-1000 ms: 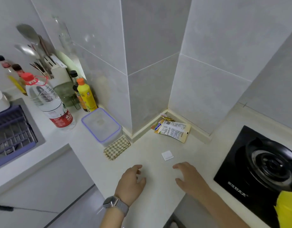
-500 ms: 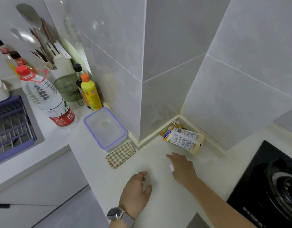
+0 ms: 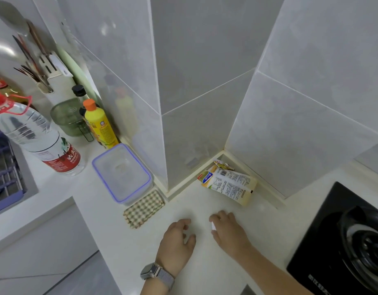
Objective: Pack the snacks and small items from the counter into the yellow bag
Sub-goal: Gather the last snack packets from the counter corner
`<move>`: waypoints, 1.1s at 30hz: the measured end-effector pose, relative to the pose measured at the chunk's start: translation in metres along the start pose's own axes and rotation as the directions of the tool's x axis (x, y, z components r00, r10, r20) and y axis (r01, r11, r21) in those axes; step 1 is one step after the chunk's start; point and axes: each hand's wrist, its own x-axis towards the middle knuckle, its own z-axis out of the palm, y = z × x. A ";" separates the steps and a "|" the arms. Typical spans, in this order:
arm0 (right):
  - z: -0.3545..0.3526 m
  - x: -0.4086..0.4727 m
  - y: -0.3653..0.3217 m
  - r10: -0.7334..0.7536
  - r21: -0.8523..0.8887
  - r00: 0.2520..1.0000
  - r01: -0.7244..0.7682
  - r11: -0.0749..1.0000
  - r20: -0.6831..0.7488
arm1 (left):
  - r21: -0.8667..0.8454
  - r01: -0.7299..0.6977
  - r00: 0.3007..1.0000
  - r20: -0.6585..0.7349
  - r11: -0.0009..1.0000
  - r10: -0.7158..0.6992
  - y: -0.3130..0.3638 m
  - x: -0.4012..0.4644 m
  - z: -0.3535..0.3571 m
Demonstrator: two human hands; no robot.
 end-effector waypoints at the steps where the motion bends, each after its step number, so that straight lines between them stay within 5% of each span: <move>1: 0.002 -0.002 0.000 -0.007 0.077 0.999 0.011 0.997 -0.044 | -0.013 -0.003 1.000 0.000 1.000 0.003 0.002 0.001 0.002; 4: -0.004 -0.006 -0.008 0.076 0.579 0.997 -0.048 0.814 -0.023 | -0.065 -0.027 1.000 -0.016 0.998 0.026 0.010 0.001 0.005; 7: -0.024 -0.013 -0.025 0.238 0.943 0.952 -0.245 0.226 0.190 | -0.132 -0.064 0.998 0.020 0.989 0.067 0.018 0.002 0.005; 10: -0.042 -0.020 -0.035 0.211 0.915 0.902 -0.329 -0.232 0.377 | -0.206 -0.073 0.996 0.037 0.976 0.082 0.027 0.001 0.007; 17: -0.065 -0.028 -0.036 0.104 0.825 0.906 -0.319 -0.466 0.409 | -0.180 -0.083 0.991 -0.120 0.980 0.062 0.038 0.000 0.010; 22: -0.068 -0.025 -0.025 -0.016 0.829 0.905 -0.395 -0.396 0.424 | -0.210 -0.079 0.984 -0.170 0.975 0.043 0.043 -0.003 0.007; 27: -0.070 0.008 -0.009 0.094 0.887 0.894 -0.447 0.110 0.439 | -0.364 -0.034 0.976 -0.212 0.931 -0.048 0.035 -0.007 0.002; 33: -0.047 0.073 -0.001 0.248 0.697 0.947 -0.319 0.642 0.205 | -0.474 0.012 0.940 -0.294 0.880 -0.172 0.024 -0.012 -0.007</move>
